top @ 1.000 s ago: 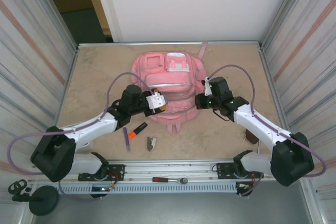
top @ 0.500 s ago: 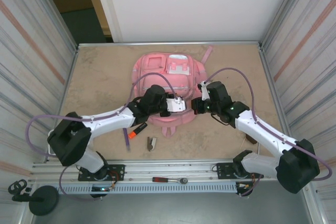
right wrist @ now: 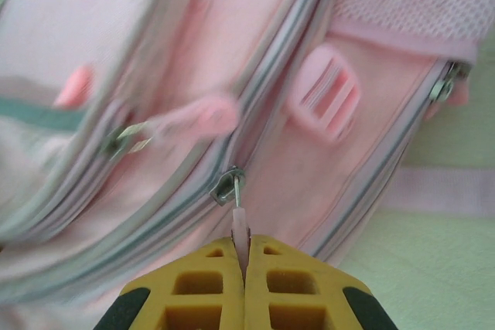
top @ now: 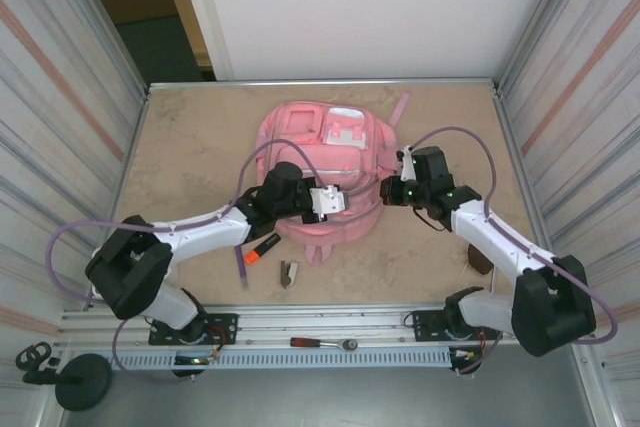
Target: Pack books, pencil case, and school supplies into a backpack
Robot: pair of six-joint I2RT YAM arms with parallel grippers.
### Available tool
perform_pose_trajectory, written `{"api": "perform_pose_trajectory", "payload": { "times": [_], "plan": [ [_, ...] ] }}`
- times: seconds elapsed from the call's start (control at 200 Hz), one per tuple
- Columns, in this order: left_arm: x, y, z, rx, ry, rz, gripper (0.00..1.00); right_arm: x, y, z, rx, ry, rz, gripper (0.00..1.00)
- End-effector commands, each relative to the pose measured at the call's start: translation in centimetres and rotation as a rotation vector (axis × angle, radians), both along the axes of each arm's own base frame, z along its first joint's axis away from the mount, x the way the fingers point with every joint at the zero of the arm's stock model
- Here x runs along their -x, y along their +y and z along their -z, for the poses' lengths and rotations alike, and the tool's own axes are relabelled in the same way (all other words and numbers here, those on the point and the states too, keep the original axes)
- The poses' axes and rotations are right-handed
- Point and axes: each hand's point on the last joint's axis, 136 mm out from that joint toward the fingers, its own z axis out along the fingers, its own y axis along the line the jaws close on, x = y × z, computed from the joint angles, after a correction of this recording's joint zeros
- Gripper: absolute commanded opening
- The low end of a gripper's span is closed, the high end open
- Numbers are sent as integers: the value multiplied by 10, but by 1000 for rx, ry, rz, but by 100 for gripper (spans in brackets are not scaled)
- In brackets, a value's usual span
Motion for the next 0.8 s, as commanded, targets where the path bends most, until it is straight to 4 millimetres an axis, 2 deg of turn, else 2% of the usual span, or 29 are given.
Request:
{"api": "perform_pose_trajectory", "payload": {
  "times": [0.0,0.145,0.24,0.401,0.531,0.581,0.696,0.797],
  "plan": [
    [15,0,-46,168,-14,71,0,-28,-42,13,88,36,185,0],
    [18,4,-48,205,6,82,0,-48,-44,20,93,59,194,0],
    [16,5,-47,203,6,79,0,-47,-44,23,87,81,174,9],
    [14,5,-43,199,10,76,0,-38,-60,1,78,28,180,24],
    [14,4,-41,197,16,78,0,-43,-69,-13,21,8,192,33],
    [14,4,-40,195,18,77,0,-45,-65,-13,-6,22,173,36],
    [13,4,-39,190,20,74,0,-46,-40,-7,-98,61,65,40],
    [14,3,-39,190,30,79,0,-45,-27,-1,-104,70,-35,43]
  ]
}}
